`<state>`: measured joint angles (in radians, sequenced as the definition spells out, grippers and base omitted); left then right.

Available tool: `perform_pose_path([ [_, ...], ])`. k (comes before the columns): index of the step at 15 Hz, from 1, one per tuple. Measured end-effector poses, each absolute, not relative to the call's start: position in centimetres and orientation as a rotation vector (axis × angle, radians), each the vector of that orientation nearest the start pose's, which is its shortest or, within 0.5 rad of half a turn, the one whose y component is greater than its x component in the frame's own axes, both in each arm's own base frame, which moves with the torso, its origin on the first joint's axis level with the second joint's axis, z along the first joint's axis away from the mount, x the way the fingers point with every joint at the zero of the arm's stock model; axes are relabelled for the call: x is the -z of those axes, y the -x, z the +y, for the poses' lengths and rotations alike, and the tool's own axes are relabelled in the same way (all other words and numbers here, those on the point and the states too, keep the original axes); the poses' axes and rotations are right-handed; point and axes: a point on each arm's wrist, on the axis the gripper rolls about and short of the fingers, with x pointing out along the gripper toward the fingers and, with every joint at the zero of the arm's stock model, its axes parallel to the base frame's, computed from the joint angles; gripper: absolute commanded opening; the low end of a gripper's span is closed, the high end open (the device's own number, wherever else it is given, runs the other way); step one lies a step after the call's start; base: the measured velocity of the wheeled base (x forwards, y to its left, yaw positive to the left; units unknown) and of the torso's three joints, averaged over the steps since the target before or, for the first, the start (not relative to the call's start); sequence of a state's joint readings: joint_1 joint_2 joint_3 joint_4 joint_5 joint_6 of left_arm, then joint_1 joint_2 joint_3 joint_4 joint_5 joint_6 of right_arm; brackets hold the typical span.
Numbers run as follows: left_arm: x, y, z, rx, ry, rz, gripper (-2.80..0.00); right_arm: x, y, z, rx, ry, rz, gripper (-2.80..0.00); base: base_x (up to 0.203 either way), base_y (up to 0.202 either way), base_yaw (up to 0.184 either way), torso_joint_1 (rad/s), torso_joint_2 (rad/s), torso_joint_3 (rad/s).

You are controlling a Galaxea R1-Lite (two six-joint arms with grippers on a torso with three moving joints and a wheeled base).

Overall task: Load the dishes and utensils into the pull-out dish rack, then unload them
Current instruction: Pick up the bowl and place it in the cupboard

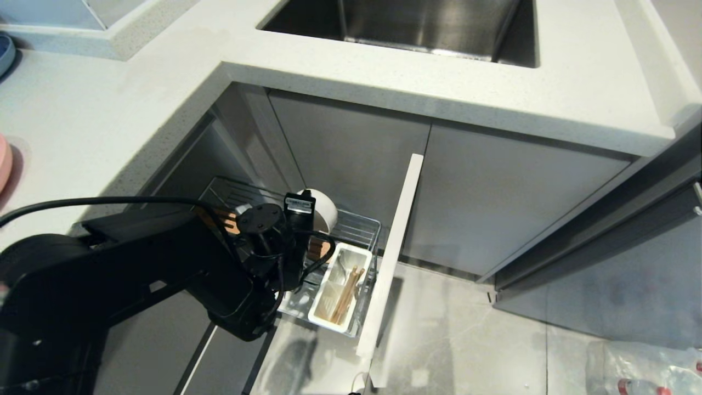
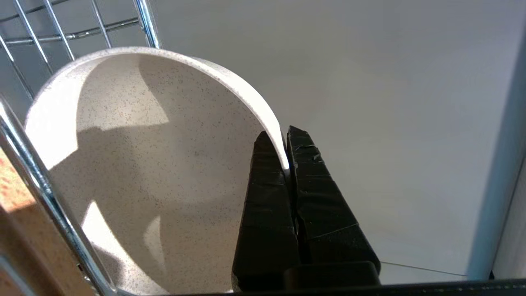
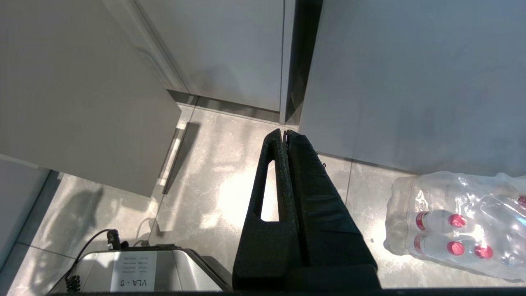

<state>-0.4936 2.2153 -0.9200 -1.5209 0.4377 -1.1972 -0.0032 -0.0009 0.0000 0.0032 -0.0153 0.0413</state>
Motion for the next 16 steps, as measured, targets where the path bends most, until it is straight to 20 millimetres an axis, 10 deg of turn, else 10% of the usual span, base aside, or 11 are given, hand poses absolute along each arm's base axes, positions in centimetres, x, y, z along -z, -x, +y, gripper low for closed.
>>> perform_pose_path([
  [5, -11.5, -35.6, -18.0, 0.17, 1.289, -0.148, -2.8, -7.5, 2.3, 0.0, 0.018, -0.041, 0.002, -2.8, 0.0, 0.0, 0.0, 0.0, 0.0, 0.0],
  [6, -11.6, -35.6, -17.9, 0.171, 1.287, -0.151, 0.0, -7.5, 2.3, 0.0, 0.018, -0.041, 0.002, -2.8, 0.0, 0.0, 0.0, 0.0, 0.0, 0.0],
  [16, -13.4, -34.6, -17.3, 0.128, 1.289, -0.175, 0.0, -7.5, 2.3, 0.0, 0.018, -0.041, 0.002, -2.8, 0.0, 0.0, 0.0, 0.0, 0.0, 0.0],
])
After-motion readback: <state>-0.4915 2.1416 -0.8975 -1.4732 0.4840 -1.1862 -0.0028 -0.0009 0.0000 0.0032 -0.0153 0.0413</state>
